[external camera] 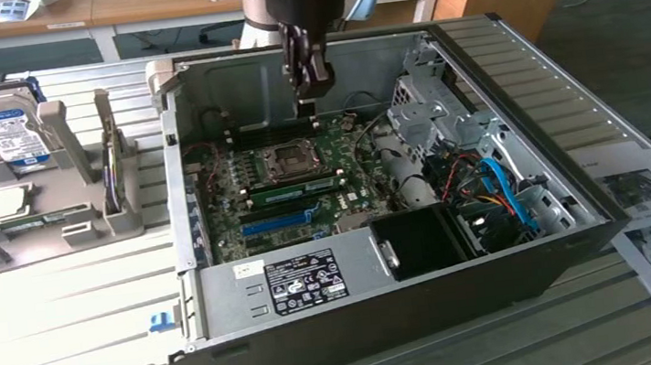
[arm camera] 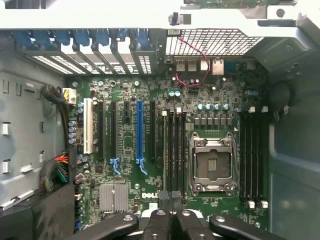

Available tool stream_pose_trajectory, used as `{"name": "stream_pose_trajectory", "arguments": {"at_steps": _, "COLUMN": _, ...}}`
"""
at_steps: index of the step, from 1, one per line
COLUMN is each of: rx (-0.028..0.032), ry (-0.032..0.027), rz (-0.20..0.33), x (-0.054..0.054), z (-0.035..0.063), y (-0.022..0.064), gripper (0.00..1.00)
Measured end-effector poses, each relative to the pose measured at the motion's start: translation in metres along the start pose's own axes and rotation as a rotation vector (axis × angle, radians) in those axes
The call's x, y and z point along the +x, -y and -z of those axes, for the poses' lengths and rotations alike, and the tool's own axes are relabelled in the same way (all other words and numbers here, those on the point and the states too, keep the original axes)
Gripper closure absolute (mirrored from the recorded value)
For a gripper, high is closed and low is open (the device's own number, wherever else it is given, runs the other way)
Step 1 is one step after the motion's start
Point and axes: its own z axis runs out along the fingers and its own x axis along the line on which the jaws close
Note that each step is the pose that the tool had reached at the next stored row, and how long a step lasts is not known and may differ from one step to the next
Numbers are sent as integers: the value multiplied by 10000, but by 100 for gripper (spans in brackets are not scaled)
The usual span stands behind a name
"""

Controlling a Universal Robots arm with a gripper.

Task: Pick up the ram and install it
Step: 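Press down the ram until it locks into place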

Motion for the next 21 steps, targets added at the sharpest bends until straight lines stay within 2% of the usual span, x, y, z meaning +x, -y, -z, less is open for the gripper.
{"name": "stream_pose_trajectory", "arguments": {"at_steps": 5, "rx": 0, "ry": 0, "rz": 0, "x": 1, "z": 67, "y": -1, "gripper": 91}}
{"name": "stream_pose_trajectory", "arguments": {"at_steps": 21, "rx": 0, "ry": 0, "rz": -56, "x": 0, "z": 68, "y": -1, "gripper": 91}}
